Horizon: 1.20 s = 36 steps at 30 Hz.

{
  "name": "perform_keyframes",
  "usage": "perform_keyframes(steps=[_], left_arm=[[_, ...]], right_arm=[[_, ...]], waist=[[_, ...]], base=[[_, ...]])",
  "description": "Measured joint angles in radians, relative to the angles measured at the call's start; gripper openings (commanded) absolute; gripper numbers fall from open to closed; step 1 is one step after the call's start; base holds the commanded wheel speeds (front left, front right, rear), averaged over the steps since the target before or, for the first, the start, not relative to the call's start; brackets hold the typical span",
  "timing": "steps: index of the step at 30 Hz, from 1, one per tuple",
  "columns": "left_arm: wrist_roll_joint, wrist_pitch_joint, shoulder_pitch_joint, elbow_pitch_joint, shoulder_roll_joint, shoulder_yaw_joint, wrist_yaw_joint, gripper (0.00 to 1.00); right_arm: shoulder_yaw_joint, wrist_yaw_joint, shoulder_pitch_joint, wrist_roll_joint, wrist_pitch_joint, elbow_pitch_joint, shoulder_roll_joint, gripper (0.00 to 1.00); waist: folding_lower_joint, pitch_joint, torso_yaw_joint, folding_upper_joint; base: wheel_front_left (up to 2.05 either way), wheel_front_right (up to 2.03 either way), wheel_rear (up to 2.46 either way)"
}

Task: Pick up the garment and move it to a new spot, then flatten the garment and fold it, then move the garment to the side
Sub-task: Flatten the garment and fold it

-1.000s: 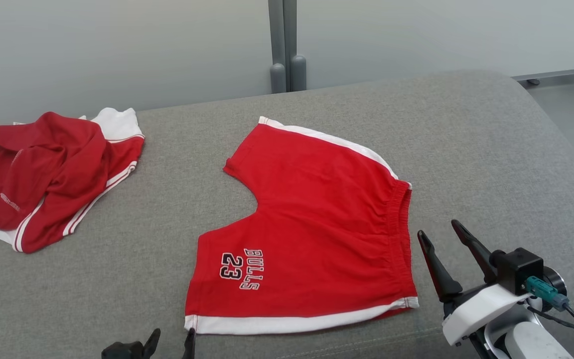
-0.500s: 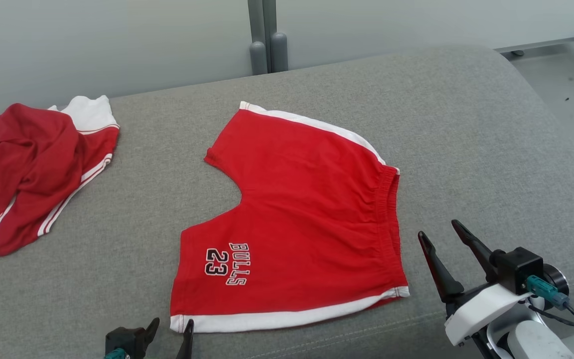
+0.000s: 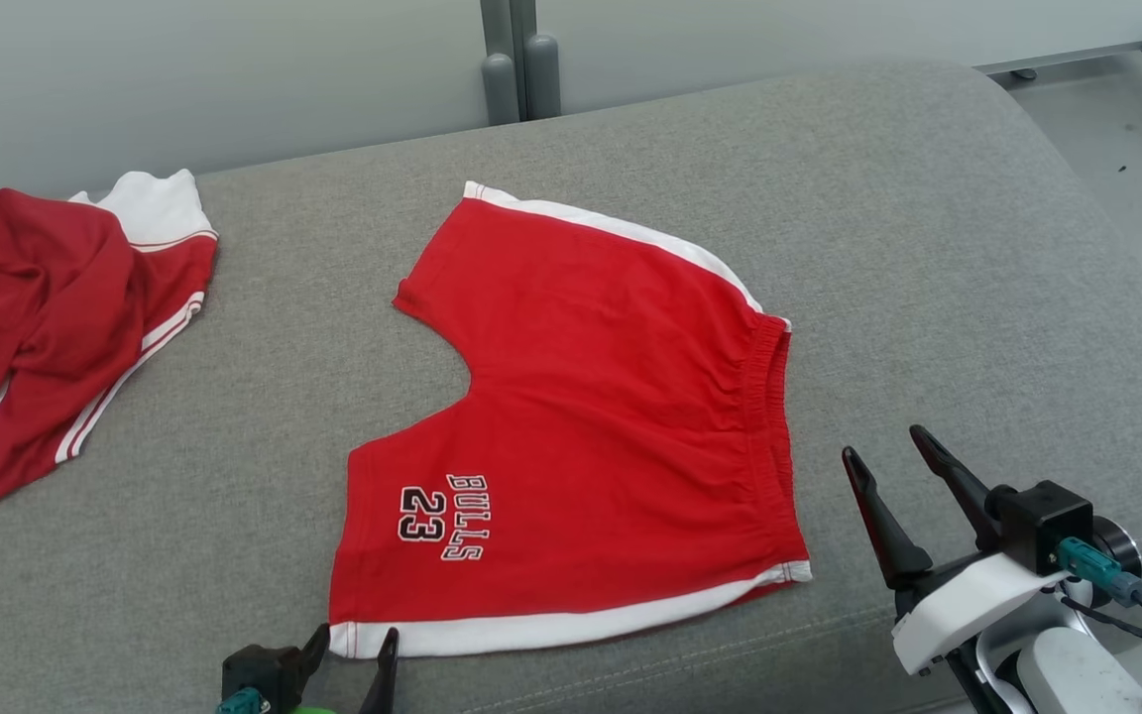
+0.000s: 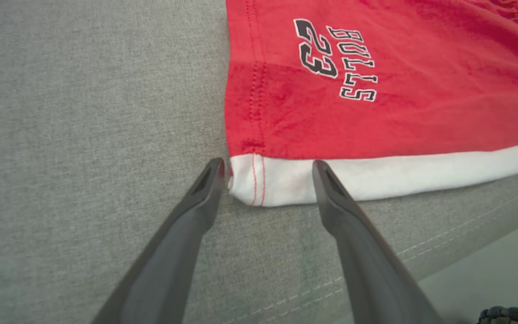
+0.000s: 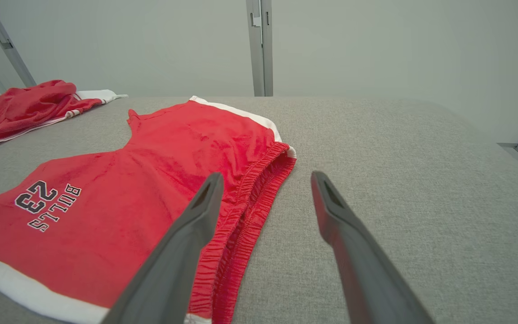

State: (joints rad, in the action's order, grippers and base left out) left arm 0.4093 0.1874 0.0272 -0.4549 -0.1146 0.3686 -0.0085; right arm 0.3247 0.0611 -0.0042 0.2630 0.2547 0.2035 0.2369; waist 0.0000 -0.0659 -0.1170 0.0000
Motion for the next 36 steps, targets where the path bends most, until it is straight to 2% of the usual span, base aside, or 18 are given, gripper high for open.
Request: perform_keyframes(steps=[3, 5, 7, 8, 9, 13, 21, 36], left_arm=[[0.0, 0.004, -0.005, -0.001, 0.005, 0.003, -0.001, 0.98], [0.0, 0.009, -0.012, -0.009, 0.006, 0.002, -0.002, 0.59], [0.0, 0.009, -0.013, -0.017, 0.006, 0.002, -0.005, 0.37], [0.0, 0.009, -0.013, -0.02, 0.006, 0.003, -0.009, 0.23], [0.0, 0.01, -0.013, -0.022, 0.007, 0.003, -0.009, 0.0], [0.0, 0.018, -0.027, -0.024, 0.008, 0.005, -0.011, 0.0], [0.0, 0.034, -0.045, -0.018, 0.012, 0.002, -0.019, 0.0], [0.0, 0.044, -0.084, 0.035, 0.035, 0.025, -0.044, 0.0]], right_arm=[[-0.009, -0.001, 0.0, 0.0, 0.0, 0.001, -0.001, 1.0], [-0.007, 0.0, -0.001, 0.0, 0.0, 0.006, -0.003, 1.0], [-0.005, 0.0, -0.002, 0.0, 0.0, 0.009, -0.006, 1.0], [-0.004, 0.0, -0.003, 0.0, 0.0, 0.01, -0.007, 1.0], [-0.004, 0.0, -0.004, 0.0, 0.0, 0.012, -0.007, 1.0], [0.016, 0.016, -0.006, 0.0, 0.0, 0.036, -0.002, 1.0], [0.096, 0.044, 0.0, -0.029, -0.009, 0.119, 0.049, 1.0], [0.213, 0.062, 0.006, -0.081, -0.019, 0.25, 0.065, 1.0]], waist=[[0.0, -0.004, 0.006, 0.0], [0.0, -0.007, 0.01, 0.0], [0.0, -0.009, 0.013, 0.0], [0.0, -0.009, 0.013, 0.0], [0.0, -0.01, 0.014, 0.0], [0.0, -0.012, 0.017, 0.0], [0.0, -0.018, 0.026, 0.0], [0.0, -0.016, 0.077, 0.0]], base=[[0.0, 0.0, 0.0], [0.0, 0.0, 0.0], [0.0, 0.0, 0.0], [0.0, 0.0, 0.0], [0.0, 0.0, 0.0], [0.0, 0.0, 0.0], [0.0, 0.0, 0.0], [0.0, 0.0, 0.0]])
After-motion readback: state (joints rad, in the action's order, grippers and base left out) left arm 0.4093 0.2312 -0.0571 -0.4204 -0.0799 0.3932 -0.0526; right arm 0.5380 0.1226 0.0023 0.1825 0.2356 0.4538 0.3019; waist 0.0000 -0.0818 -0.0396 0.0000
